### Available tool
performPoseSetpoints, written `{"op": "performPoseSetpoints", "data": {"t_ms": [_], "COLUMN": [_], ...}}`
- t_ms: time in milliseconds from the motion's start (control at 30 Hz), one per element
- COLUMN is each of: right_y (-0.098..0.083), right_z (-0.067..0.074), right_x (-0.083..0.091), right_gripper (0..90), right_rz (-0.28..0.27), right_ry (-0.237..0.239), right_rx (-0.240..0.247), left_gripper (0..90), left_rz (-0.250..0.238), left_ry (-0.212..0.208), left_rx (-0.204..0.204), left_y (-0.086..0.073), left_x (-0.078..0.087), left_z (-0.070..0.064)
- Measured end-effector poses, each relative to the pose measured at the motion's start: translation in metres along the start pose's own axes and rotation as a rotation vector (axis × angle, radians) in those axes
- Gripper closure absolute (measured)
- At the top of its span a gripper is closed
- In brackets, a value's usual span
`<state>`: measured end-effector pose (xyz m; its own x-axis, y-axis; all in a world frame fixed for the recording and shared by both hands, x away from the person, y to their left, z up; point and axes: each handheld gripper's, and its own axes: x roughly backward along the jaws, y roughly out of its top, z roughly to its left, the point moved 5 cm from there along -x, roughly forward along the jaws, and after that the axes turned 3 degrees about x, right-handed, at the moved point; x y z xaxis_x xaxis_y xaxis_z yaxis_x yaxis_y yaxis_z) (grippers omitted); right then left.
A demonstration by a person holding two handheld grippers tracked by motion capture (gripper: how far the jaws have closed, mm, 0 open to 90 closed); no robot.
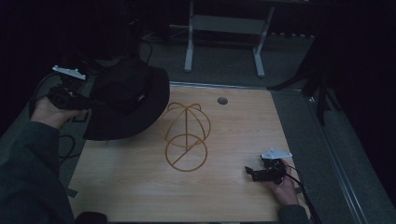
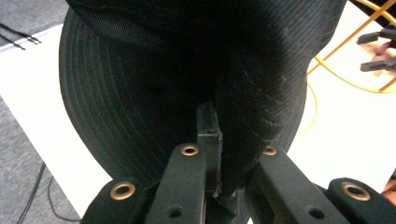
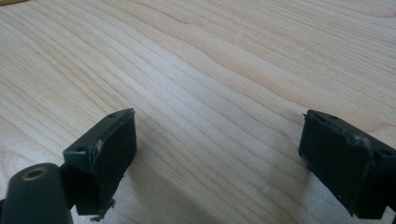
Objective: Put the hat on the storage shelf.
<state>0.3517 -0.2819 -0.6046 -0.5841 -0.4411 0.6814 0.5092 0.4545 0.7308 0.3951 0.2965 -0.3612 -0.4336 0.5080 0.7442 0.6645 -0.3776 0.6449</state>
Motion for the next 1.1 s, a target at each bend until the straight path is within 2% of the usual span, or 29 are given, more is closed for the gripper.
{"op": "performPoseSetpoints", "data": {"t_ms": [233,533,800,1100], "right_y": [0.0,0.0,0.0,0.0], "right_z": [0.0,0.0,0.0,0.0], "right_x": [0.0,0.0,0.0,0.0], "right_gripper": [11.1,11.1,11.1,11.1], "right_rz": [0.0,0.0,0.0,0.0], "right_ry": [0.0,0.0,0.0,0.0], "right_rx": [0.0,0.0,-0.002,-0.002], "left_gripper": [88.3,88.5,88.6,88.5], "left_rz": [-0.01,-0.029,-0.042,-0.072], "left_ry": [-0.01,-0.009,-0.006,-0.031], "left_rx": [-0.021,-0.011,-0.032,-0.057], "left_y": [0.005,0.01,0.016,0.024], "left_x": [0.003,0.006,0.01,0.015], "left_z": [-0.004,-0.005,-0.01,-0.016]}}
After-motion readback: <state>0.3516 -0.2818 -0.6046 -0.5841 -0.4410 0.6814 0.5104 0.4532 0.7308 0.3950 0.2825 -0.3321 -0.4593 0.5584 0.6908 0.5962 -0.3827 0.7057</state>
